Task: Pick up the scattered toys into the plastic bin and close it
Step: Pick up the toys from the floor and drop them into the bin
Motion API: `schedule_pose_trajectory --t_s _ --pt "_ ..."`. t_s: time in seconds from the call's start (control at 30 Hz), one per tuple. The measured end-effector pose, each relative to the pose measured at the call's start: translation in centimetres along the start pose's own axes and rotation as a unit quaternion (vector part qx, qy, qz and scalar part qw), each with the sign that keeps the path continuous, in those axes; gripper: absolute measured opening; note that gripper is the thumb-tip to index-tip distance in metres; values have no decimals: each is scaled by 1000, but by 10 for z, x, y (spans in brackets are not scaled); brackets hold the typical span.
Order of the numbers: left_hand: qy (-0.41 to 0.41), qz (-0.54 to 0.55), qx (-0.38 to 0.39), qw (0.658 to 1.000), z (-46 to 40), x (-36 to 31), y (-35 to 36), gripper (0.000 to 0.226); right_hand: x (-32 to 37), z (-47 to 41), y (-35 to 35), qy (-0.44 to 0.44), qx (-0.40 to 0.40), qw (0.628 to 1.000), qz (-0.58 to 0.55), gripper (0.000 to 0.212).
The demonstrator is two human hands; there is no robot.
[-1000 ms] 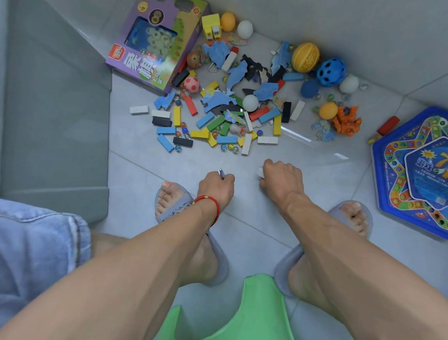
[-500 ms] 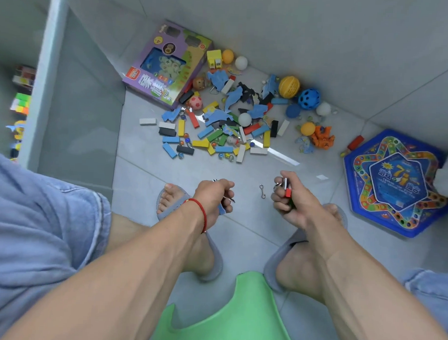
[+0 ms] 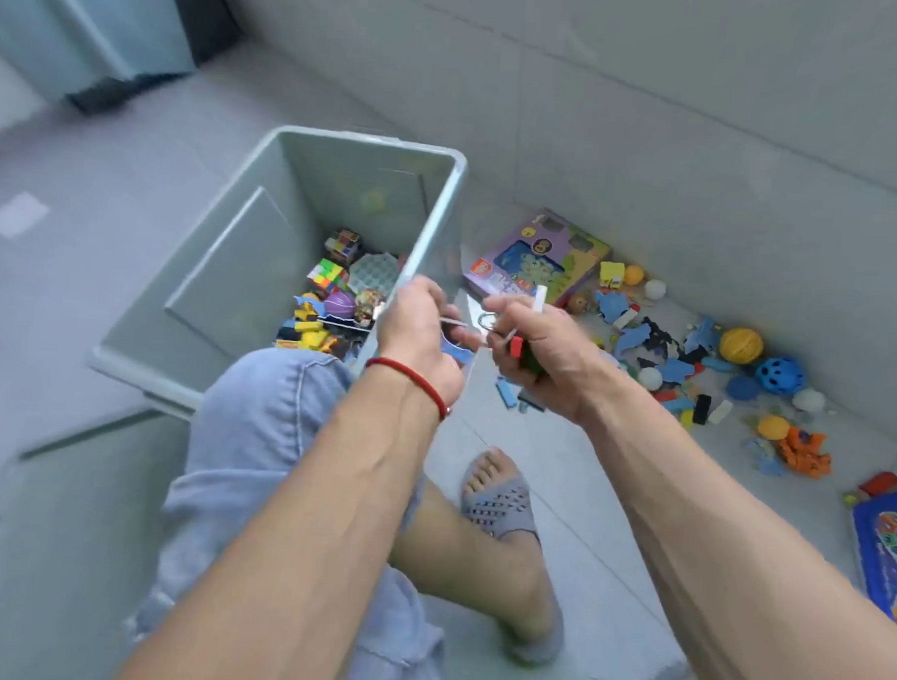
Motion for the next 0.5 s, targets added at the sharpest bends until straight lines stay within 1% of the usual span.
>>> schedule_pose_trajectory --t_s 0.1,0.17,0.2,0.23,0.27,0.3,0.33,0.37,0.43,0.5 --pt "84 45 -83 992 -2 -78 -41 12 29 -25 93 32 18 998 59 4" --pt "116 61 -138 982 -10 -113 -67 5 46 -32 136 73 38 996 32 18" --pt "120 65 -148 980 -14 -124 -76 4 54 -35 151 85 48 995 5 20" --pt "122 61 -153 979 -16 -131 -82 4 61 -39 160 94 59 994 -14 30" --pt "134 50 -156 977 -18 -134 -84 4 67 -43 163 103 65 992 -26 49" --pt "153 38 -160 974 -17 -134 -83 5 72 -49 161 110 65 991 -37 63" --pt "173 23 -167 970 -17 -131 -79 8 74 -52 155 116 66 990 -44 71" --pt "195 7 -170 966 -14 -127 -73 11 75 -54 146 121 71 989 -45 72" --pt "230 -42 -159 959 -13 -107 -57 18 70 -53 110 109 53 993 -2 60" --pt "251 -113 -122 954 -22 -69 -37 33 53 -47 47 89 -10 993 74 45"
Point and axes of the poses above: each hand's wrist, its own z-axis away from the middle knuckle, its own y-axis out of the palm, x = y × z, the point moved 1 cm from there along -z, towards the middle knuckle, and after that the axes turned 8 degrees about -x, right-handed, at the moved point
